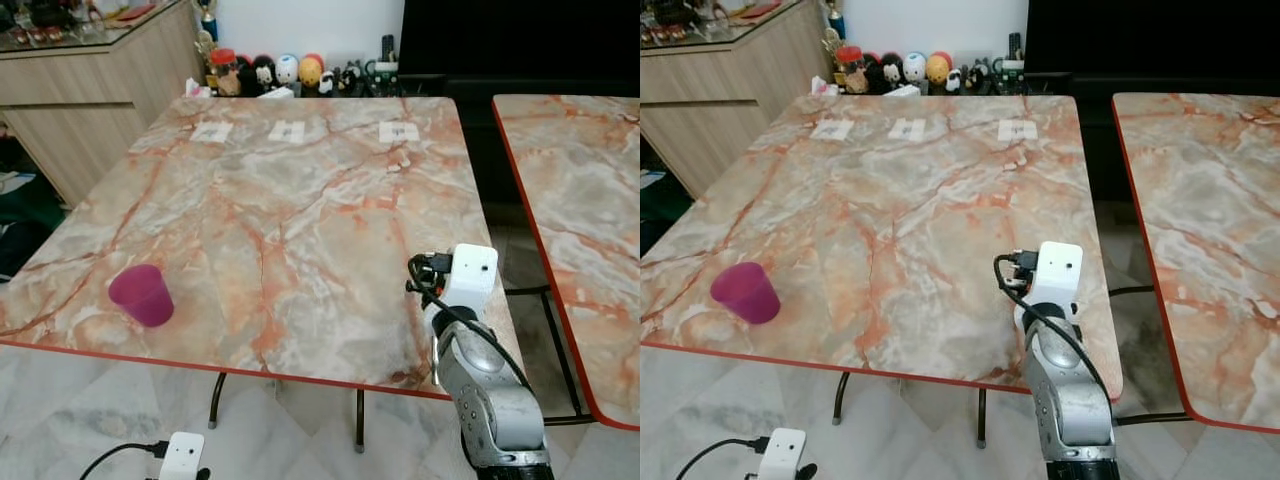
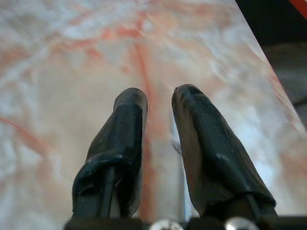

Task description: Setting the table

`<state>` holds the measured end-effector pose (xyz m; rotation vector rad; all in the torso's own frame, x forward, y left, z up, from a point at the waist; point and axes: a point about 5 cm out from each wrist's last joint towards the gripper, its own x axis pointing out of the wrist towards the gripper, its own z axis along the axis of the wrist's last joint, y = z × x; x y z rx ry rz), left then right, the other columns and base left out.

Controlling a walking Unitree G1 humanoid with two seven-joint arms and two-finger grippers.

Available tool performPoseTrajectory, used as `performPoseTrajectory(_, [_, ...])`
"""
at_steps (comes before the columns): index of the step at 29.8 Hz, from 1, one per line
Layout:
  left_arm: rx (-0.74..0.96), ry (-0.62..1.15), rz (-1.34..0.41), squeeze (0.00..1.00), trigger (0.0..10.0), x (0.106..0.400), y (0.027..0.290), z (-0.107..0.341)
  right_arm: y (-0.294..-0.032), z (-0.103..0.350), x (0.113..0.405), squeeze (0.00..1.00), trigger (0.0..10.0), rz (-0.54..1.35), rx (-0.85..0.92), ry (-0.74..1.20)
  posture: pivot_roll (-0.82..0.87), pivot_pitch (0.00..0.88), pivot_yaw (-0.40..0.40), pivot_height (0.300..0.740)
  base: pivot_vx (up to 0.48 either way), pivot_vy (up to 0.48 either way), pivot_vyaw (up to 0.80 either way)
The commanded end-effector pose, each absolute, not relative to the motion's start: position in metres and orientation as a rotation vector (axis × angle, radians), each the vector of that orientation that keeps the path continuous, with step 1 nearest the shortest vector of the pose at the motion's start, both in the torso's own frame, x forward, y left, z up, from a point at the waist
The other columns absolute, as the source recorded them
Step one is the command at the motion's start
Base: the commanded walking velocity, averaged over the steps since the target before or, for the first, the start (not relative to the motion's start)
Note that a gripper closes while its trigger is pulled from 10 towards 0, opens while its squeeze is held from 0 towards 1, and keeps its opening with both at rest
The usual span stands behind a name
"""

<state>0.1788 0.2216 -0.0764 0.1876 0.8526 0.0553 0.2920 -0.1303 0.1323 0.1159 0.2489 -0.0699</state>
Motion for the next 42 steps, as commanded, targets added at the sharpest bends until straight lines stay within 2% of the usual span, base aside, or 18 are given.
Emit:
performPoseTrajectory(1, [0.195, 0.877, 0.06, 0.0, 10.0, 0.174, 0.223, -0.079, -0.135, 0.136, 0.286, 0.0, 10.0, -0.115, 0.108, 0.282, -0.11, 0.078, 0.051, 0.74, 0.0, 0.0, 0.0])
performPoseTrajectory(9, [0.192, 0.869, 0.058, 0.0, 10.0, 0.176, 0.221, -0.078, -0.141, 0.123, 0.277, 0.0, 10.0, -0.126, 0.091, 0.374, -0.12, 0.091, 0.051, 0.74, 0.0, 0.0, 0.0])
performPoseTrajectory(14, [0.192, 0.865, 0.058, 0.0, 10.0, 0.178, 0.221, -0.077, -0.136, 0.111, 0.274, 0.0, 10.0, -0.067, 0.106, 0.449, -0.12, 0.095, 0.052, 0.74, 0.0, 0.0, 0.0])
performPoseTrajectory(31, [0.191, 0.866, 0.064, 0.0, 10.0, 0.177, 0.221, -0.078, -0.148, 0.105, 0.295, 0.0, 10.0, -0.024, 0.053, 0.444, -0.11, 0.093, 0.055, 0.74, 0.0, 0.0, 0.0])
performPoseTrajectory(42, [0.191, 0.87, 0.061, 0.0, 10.0, 0.177, 0.22, -0.078, -0.149, 0.096, 0.297, 0.0, 10.0, -0.019, 0.064, 0.478, -0.11, 0.093, 0.056, 0.74, 0.0, 0.0, 0.0])
